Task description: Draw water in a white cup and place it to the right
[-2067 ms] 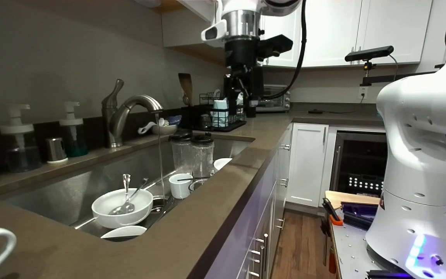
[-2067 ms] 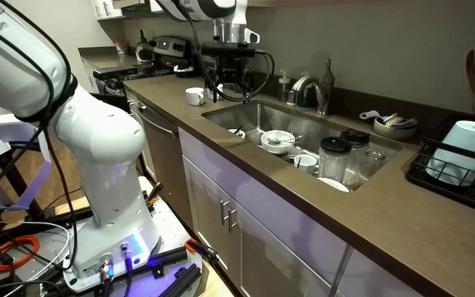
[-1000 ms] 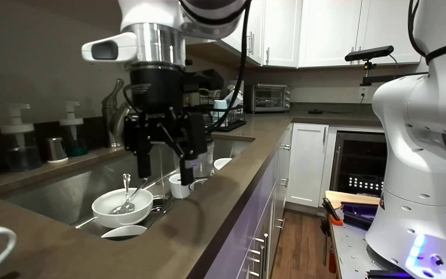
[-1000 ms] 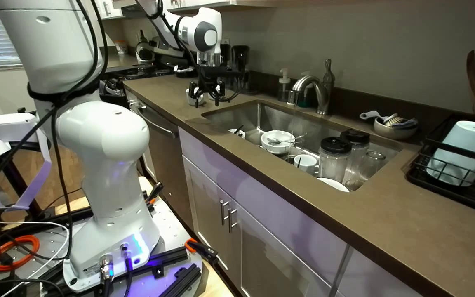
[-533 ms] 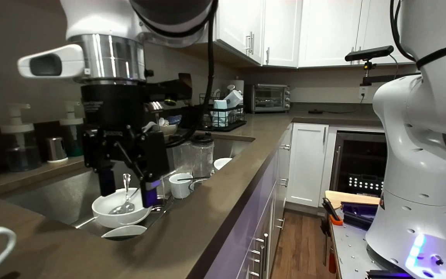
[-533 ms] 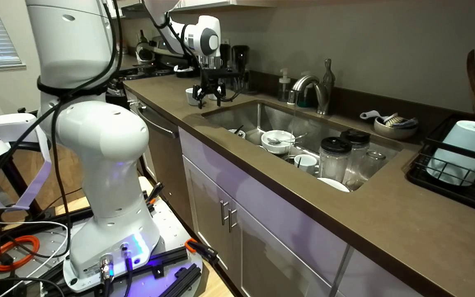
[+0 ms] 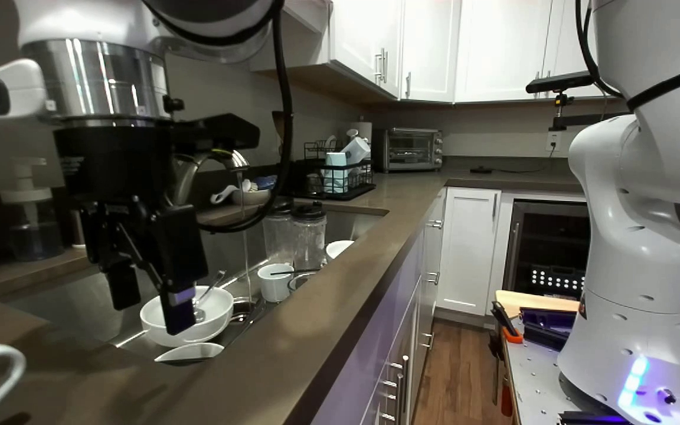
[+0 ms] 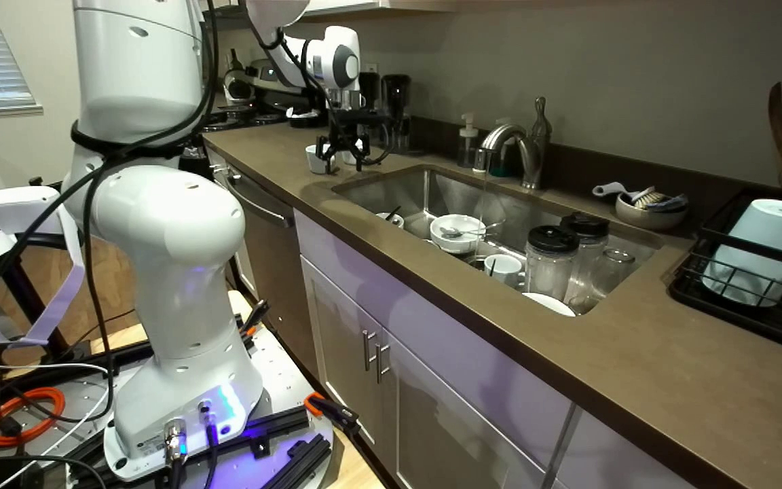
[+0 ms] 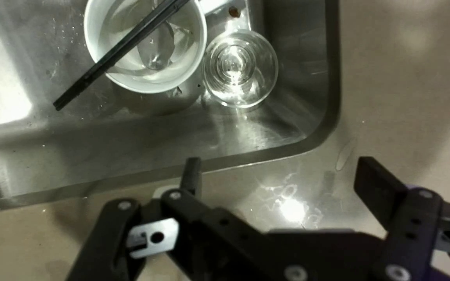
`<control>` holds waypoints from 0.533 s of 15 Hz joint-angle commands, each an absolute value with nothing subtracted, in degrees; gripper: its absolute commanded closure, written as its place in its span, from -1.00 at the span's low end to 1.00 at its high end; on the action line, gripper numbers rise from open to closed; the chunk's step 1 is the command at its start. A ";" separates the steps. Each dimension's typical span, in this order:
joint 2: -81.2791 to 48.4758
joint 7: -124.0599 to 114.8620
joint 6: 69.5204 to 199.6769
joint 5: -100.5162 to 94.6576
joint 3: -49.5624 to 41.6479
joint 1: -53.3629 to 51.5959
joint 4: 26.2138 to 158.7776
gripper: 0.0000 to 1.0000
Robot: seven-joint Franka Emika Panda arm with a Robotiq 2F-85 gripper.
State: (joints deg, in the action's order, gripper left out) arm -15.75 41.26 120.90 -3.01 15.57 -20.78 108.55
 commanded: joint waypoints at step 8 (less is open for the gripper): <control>-14.55 44.40 120.71 -2.19 17.65 -17.70 109.42 -1.00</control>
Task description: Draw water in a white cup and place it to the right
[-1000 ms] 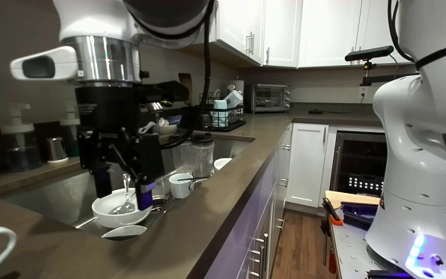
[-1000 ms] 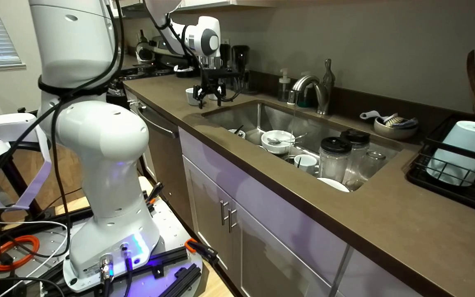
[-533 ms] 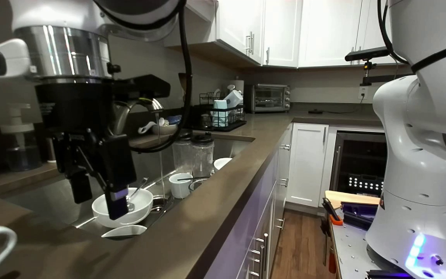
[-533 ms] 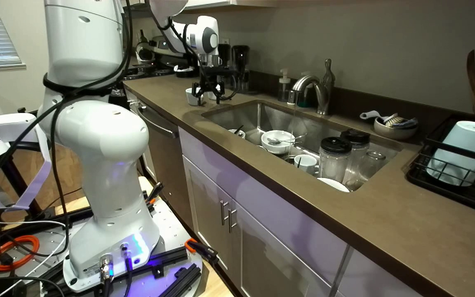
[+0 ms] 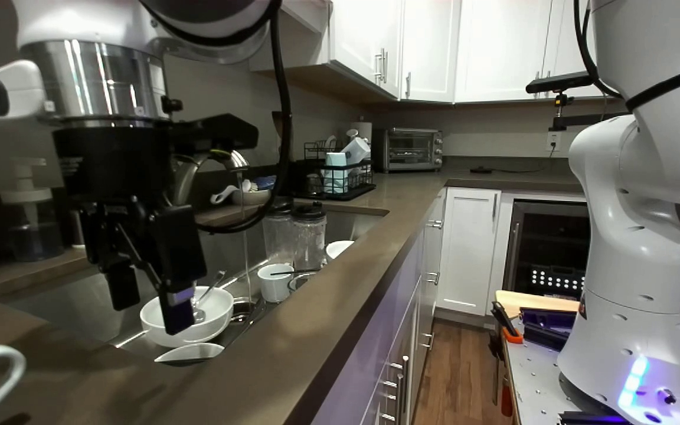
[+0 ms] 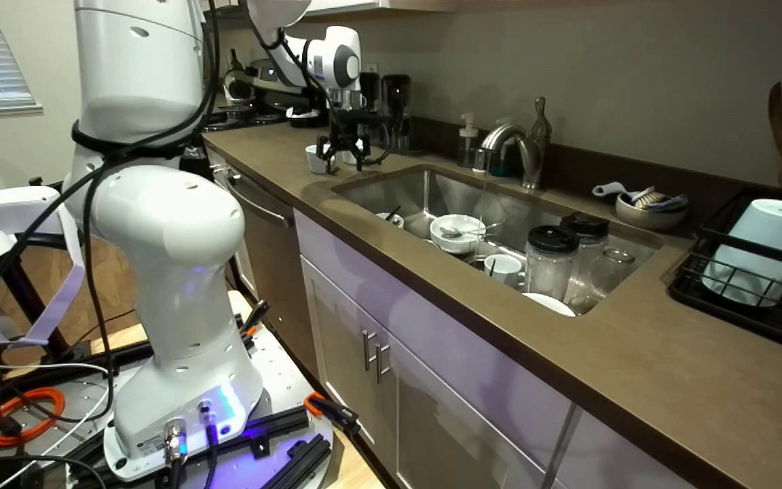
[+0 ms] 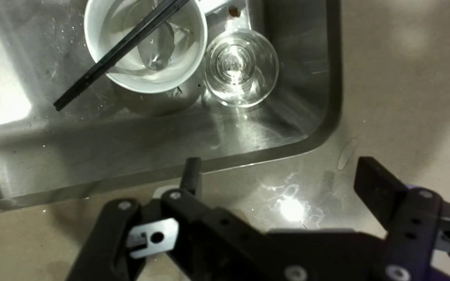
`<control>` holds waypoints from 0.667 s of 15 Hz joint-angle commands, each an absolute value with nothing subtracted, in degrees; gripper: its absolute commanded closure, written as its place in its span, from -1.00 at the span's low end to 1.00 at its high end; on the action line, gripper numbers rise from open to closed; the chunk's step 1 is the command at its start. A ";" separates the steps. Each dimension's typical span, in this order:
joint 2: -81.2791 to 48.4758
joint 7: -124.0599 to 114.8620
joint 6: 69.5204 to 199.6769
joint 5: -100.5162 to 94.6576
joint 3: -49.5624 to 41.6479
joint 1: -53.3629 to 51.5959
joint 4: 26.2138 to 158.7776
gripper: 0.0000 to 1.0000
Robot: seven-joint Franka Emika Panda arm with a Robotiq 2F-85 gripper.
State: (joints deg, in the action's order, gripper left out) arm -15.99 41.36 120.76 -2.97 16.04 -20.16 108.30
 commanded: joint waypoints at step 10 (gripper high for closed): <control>-14.34 60.14 119.68 0.46 19.80 -15.50 107.75 -1.00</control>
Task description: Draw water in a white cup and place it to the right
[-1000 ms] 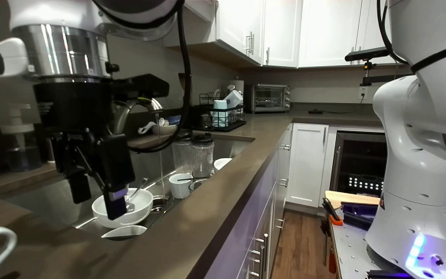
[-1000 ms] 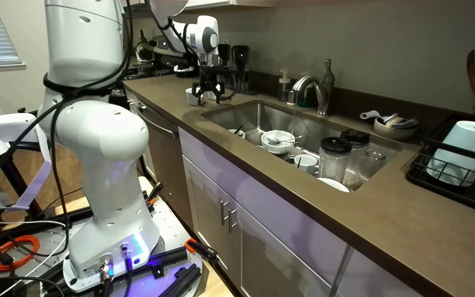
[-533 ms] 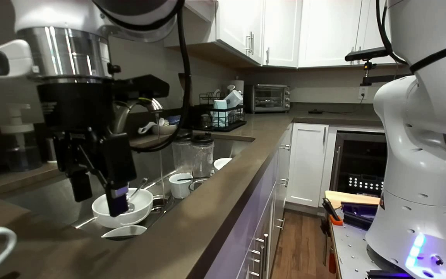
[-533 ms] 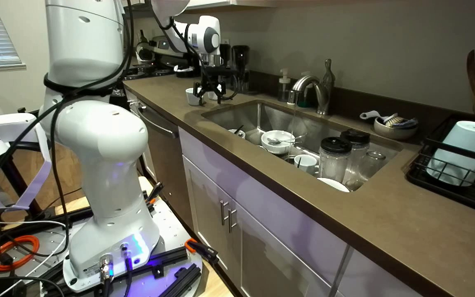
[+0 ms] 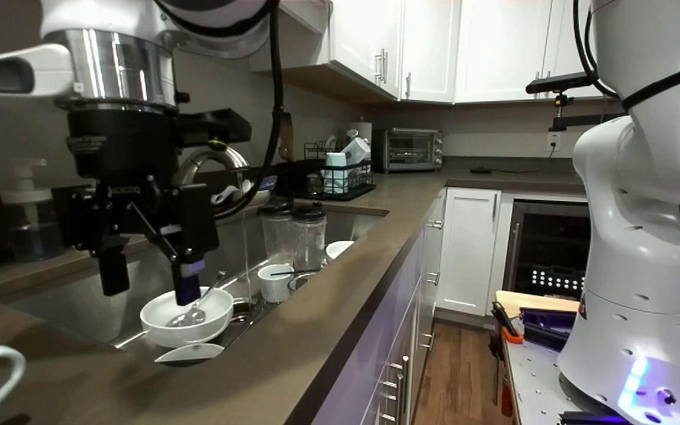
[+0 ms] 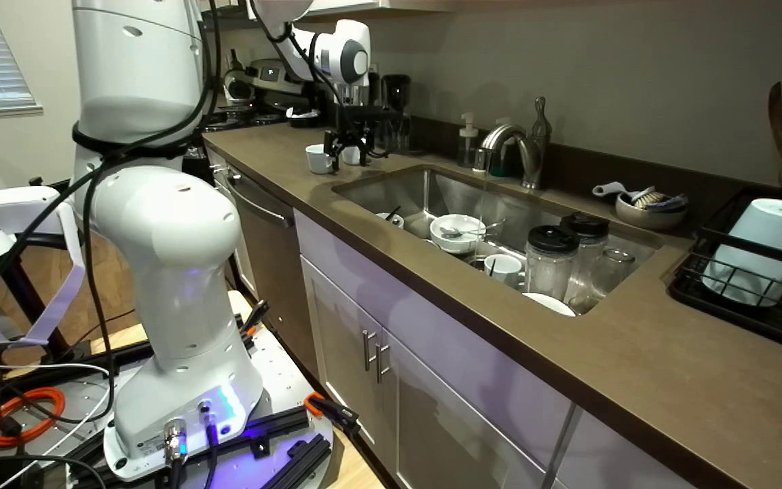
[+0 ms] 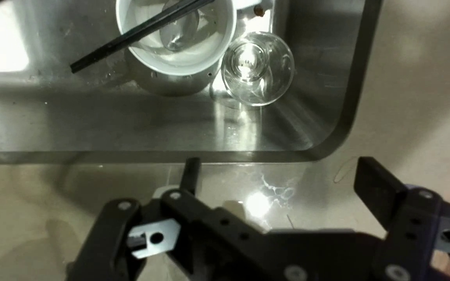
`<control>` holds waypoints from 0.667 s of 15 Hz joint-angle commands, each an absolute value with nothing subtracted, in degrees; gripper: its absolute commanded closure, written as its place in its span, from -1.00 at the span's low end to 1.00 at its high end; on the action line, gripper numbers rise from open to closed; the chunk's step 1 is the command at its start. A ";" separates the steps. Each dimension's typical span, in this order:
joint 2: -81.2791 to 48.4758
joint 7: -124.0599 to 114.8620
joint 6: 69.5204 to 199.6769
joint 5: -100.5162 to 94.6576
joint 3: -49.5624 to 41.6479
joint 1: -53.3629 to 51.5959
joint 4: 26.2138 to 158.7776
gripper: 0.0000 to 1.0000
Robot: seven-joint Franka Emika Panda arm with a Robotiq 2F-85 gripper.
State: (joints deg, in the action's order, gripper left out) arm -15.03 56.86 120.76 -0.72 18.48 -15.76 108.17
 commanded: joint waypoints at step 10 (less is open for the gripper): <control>-15.24 48.61 123.03 -3.90 19.73 -17.58 107.79 -1.00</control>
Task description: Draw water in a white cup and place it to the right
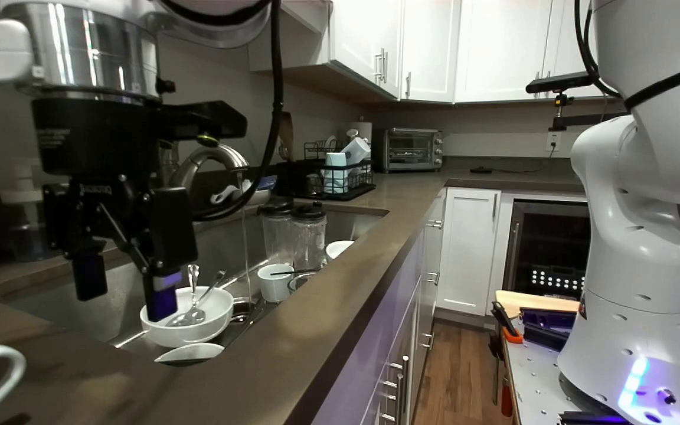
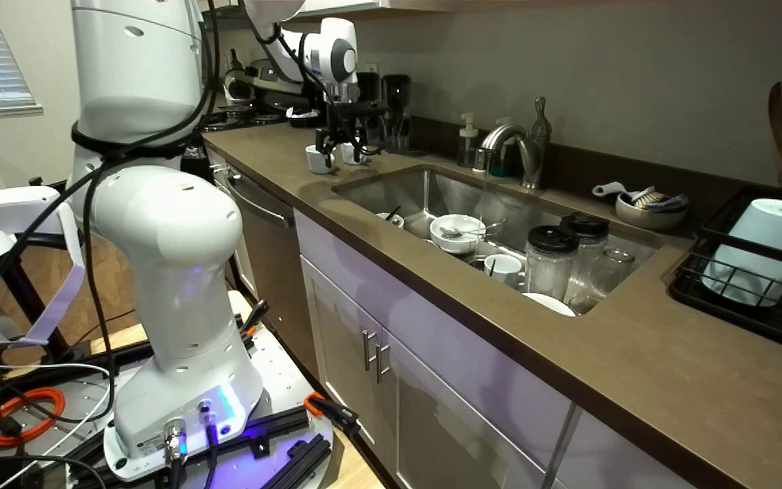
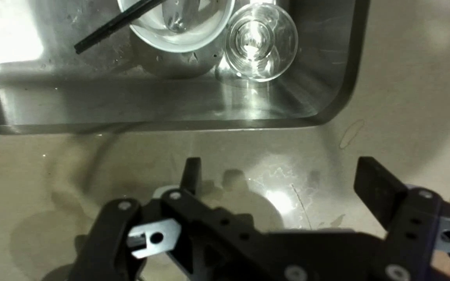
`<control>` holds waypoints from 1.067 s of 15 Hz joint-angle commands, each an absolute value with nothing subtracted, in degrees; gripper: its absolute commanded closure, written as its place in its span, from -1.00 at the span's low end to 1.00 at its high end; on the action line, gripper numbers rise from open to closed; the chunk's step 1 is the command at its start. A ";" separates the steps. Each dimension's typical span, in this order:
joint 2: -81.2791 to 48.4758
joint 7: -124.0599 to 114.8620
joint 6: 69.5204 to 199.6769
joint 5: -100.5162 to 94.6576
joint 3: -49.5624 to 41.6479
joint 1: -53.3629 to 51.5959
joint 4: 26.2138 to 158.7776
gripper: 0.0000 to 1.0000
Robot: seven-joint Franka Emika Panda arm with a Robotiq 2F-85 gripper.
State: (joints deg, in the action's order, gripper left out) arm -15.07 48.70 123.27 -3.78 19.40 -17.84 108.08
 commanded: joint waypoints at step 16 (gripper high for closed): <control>-19.43 45.07 123.45 -6.53 21.64 -21.35 104.19 -1.00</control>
